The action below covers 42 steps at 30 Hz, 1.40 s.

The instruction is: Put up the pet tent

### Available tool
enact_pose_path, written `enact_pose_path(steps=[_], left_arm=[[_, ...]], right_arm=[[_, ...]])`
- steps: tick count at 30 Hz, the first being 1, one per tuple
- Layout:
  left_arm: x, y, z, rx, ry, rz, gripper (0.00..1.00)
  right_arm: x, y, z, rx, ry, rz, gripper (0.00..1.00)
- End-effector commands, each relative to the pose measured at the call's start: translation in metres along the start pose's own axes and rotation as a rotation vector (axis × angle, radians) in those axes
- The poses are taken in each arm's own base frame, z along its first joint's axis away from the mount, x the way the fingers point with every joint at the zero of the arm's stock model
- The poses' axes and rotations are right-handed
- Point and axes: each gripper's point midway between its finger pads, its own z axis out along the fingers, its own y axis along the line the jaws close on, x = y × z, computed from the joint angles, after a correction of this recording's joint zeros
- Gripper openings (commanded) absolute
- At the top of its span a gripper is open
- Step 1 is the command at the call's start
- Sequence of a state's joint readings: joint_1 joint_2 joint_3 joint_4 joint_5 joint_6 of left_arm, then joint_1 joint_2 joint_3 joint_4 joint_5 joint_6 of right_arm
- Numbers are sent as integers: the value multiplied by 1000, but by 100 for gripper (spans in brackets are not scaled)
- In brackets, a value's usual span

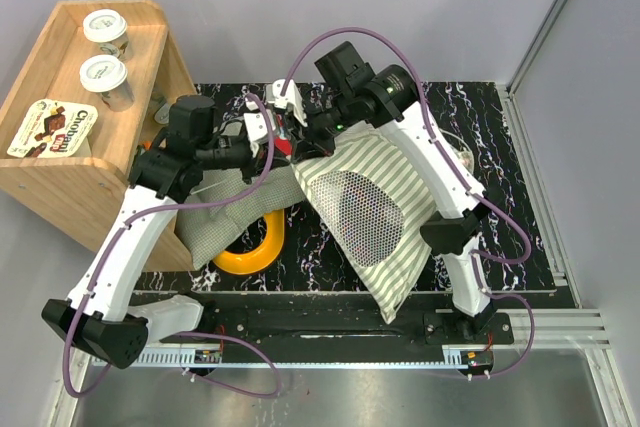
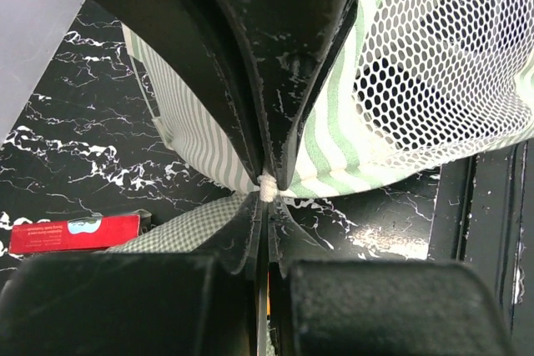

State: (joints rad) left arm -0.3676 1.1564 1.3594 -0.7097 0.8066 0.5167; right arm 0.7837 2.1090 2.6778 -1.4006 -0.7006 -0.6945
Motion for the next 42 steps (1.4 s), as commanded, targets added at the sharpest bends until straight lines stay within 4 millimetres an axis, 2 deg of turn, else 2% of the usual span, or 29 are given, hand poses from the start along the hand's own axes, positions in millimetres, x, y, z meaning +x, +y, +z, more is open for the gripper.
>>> enact_pose_path(steps=[1,4,7,8,9,12,15,17,20,23,26,31,34,36,38,41,42], left_arm=[[-64,0,1,14,-165,91,0],[-71,-3,3,36,-186,66,0],[-70,-3,5,40,-185,61,0],[-63,-1,5,22,-165,58,0],[-56,0,4,10,-143,69,5],[-26,6,-1,-29,-80,70,36],[2,6,-8,-31,-22,68,51],[19,9,-12,-42,25,64,53],[34,15,-22,-66,75,75,57],[52,3,-32,-13,132,107,65],[74,-3,-33,12,170,125,68],[102,15,-32,-41,199,151,70],[111,19,-31,-39,213,162,68],[118,19,-30,-37,233,155,57],[124,19,-31,-33,254,155,43],[131,10,-31,13,268,144,0],[128,6,-31,26,257,134,0]], right_arm=[[-3,25,16,-86,8,37,0],[-1,27,21,-105,14,45,0],[1,22,14,-60,32,29,0],[3,18,9,-28,44,28,0],[8,13,2,-6,51,39,0],[22,2,-22,35,39,86,0],[35,3,-28,56,70,94,0],[36,9,-27,38,63,94,0],[40,10,-27,39,75,95,0],[39,9,-30,57,74,88,0],[34,11,-34,61,60,75,0],[33,13,-38,63,58,71,0],[34,15,-41,75,61,69,0],[34,16,-43,81,63,63,0],[34,16,-44,87,66,56,0],[35,16,-45,93,67,56,0],[37,15,-44,94,70,59,0]])
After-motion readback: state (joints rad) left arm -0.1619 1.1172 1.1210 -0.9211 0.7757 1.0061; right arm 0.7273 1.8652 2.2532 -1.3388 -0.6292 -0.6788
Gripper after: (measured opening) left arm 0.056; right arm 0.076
